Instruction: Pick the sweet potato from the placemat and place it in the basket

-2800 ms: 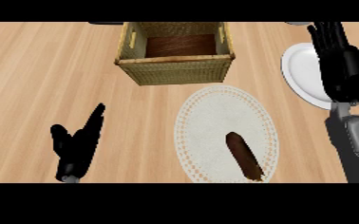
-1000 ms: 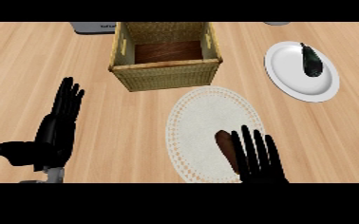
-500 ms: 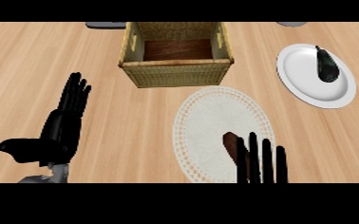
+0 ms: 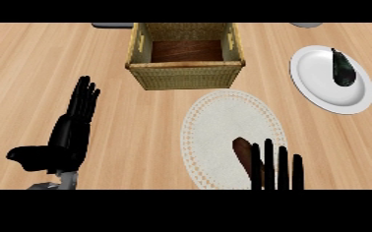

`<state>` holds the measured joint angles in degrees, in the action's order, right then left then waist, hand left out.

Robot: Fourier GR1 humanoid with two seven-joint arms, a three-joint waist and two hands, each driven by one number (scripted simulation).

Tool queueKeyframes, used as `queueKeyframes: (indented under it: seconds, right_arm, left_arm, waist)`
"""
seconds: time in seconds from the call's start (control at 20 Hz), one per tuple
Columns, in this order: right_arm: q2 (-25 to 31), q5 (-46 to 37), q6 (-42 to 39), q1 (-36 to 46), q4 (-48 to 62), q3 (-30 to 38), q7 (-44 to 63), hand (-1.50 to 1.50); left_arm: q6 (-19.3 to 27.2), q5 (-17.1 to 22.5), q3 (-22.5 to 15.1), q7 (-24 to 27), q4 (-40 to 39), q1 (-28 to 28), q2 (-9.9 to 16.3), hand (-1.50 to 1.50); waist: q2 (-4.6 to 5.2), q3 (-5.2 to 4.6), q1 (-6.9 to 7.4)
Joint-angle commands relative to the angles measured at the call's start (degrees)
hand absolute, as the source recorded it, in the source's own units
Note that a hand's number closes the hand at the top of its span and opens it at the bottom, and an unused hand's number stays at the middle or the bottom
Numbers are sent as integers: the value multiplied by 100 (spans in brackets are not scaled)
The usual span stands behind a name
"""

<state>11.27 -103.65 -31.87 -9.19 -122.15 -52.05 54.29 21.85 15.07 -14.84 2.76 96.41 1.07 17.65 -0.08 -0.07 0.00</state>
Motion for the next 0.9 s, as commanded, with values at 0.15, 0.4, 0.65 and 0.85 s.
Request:
queueKeyframes:
  seconds: [0.15, 0.4, 0.65, 0.85]
  right_arm:
    - [-1074, 103, 104, 128, 413, -340, 564, -150]
    - [-1075, 129, 613, 180, 1077, -383, 743, -150]
    - [-1073, 21, 291, 359, 907, -139, 511, -150]
    - [-1073, 251, 924, 371, 1268, 20, 561, -150]
  left_arm:
    - [34, -202, -38, 82, -242, 179, -236, 0]
    - [-182, -85, 134, 144, -196, -82, -162, 0]
    - [-549, 86, 564, -36, -463, 316, 59, 0]
    - [-267, -97, 345, -462, 106, 259, -58, 0]
  waist:
    - [10, 6, 2]
    - [12, 5, 32]
    - [15, 3, 8]
    - [10, 9, 46]
